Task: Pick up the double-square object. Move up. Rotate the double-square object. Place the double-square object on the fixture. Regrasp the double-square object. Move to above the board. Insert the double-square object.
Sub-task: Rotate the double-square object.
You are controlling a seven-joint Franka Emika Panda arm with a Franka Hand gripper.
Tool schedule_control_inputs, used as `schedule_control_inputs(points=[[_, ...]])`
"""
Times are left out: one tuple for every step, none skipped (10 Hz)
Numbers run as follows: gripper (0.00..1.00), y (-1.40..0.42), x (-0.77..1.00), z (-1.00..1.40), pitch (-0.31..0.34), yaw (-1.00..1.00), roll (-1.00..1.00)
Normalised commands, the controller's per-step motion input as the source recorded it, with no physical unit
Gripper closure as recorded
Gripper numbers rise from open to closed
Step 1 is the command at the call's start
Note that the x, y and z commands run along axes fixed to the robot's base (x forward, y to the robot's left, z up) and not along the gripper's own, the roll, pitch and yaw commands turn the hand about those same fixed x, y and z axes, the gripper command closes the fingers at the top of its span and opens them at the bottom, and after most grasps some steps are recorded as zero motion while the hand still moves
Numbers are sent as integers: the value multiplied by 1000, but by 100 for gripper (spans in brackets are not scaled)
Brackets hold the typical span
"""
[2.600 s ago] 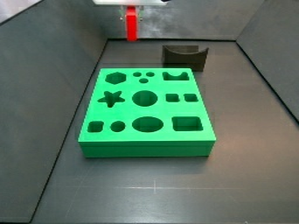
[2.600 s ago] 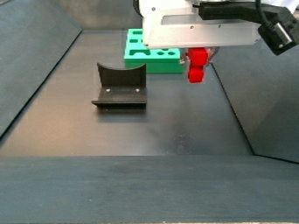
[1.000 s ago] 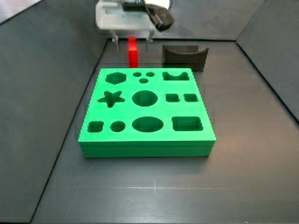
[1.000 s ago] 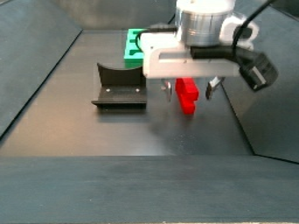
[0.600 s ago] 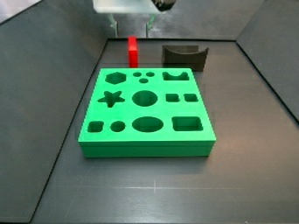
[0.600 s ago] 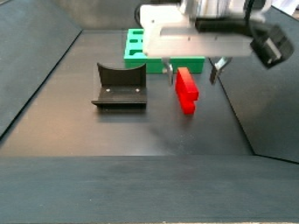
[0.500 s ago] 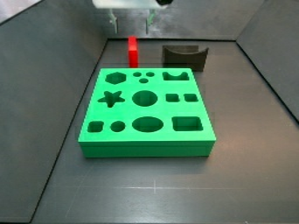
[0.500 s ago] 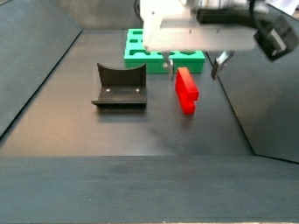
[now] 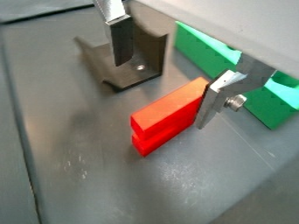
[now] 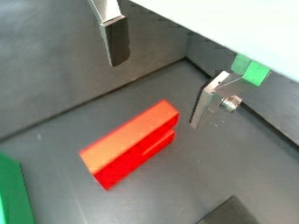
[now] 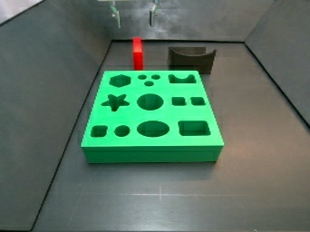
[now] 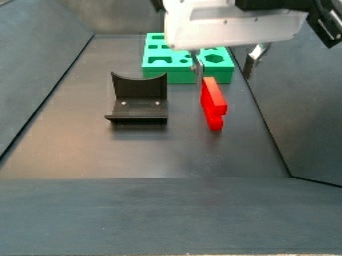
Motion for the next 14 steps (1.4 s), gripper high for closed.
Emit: schedule_control_inputs(points=[[0, -4, 25, -71, 0, 1000, 0], [0, -3, 21, -56, 1, 1000, 0], [0, -3, 20, -54, 1, 1000, 0], [0, -3, 20, -52, 1, 1000, 0], [0, -3, 20, -49, 1, 1000, 0], [0, -3, 20, -48, 1, 1000, 0], [0, -3, 20, -47, 1, 1000, 0], [0, -3, 20, -46, 1, 1000, 0], [0, -3, 20, -46, 1, 1000, 0], [0, -3, 20, -45, 1, 1000, 0], [0, -3, 20, -45, 1, 1000, 0], [0, -3, 20, -45, 1, 1000, 0], [0, -3, 20, -45, 1, 1000, 0], [0, -3, 20, -44, 1, 1000, 0]])
